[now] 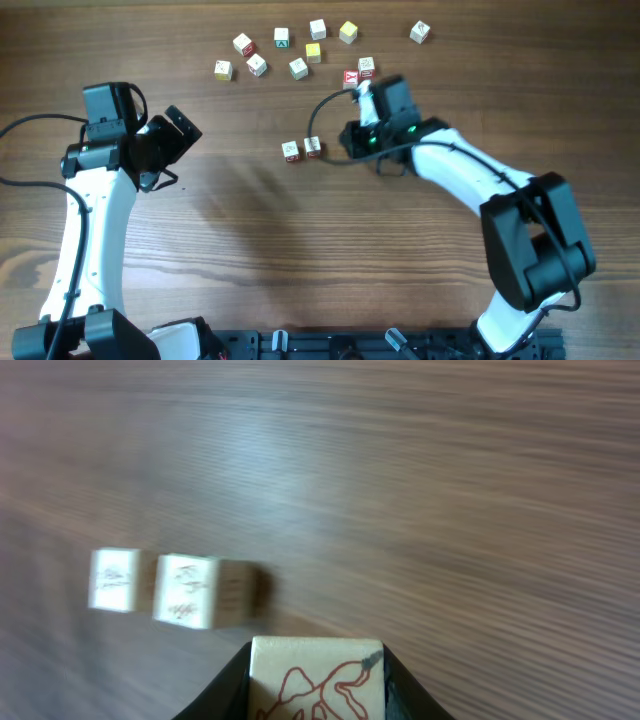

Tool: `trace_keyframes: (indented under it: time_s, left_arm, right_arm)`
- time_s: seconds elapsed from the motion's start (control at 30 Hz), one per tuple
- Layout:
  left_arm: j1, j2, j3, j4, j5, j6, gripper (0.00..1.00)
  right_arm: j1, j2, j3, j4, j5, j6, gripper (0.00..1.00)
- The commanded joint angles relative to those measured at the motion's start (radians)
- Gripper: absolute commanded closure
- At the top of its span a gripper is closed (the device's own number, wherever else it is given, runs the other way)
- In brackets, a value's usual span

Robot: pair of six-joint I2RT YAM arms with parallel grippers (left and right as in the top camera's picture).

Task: Form a horizontal line
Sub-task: 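Place the bee block right of the two-block row, release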

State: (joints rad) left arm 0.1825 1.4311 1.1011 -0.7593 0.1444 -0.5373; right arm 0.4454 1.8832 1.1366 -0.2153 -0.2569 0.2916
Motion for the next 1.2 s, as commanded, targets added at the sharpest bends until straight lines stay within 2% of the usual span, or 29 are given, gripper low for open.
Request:
trace_keyframes:
  time_s: [0.0,0.17,0.53,0.63,0.73,0.9,1.1,1.13,1.17]
  left_arm:
    - [0.003,0.016,0.012,-0.016,0.031,-0.010,0.00]
    - [0.003,0.016,0.012,-0.023,0.030,-0.009,0.00]
    - [0.003,0.016,0.012,-0.023,0.030,0.009,0.00]
    - [0.003,0.016,0.012,-0.023,0.030,0.009,0.00]
    - [0.003,0.016,0.012,-0.023,0.030,0.009,0.00]
    - [0.003,0.016,0.012,-0.028,0.030,0.009,0.00]
    - [0.003,0.016,0.012,-0.039,0.030,0.008,0.00]
    - [0.003,0.016,0.012,-0.039,0.030,0.008,0.00]
    - [0.003,0.016,0.012,-0.039,0.030,0.008,0.00]
  right_arm:
    - [0.049,0.018,-0.049,0.093,-0.025,0.072,0.75]
    - [0.075,0.061,-0.051,0.126,0.103,0.161,0.75]
    - [0.075,0.126,-0.051,0.138,0.112,0.164,0.71]
    - [0.075,0.126,-0.051,0.151,0.112,0.165,0.64]
    - [0.074,0.126,-0.051,0.151,0.146,0.203,0.63]
    - [0.074,0.126,-0.051,0.159,0.156,0.234,0.41]
    - [0.074,0.126,-0.051,0.158,0.154,0.235,0.22]
    - [0.074,0.126,-0.051,0.158,0.152,0.235,0.16]
    - [0.074,0.126,-0.051,0.158,0.151,0.235,0.04]
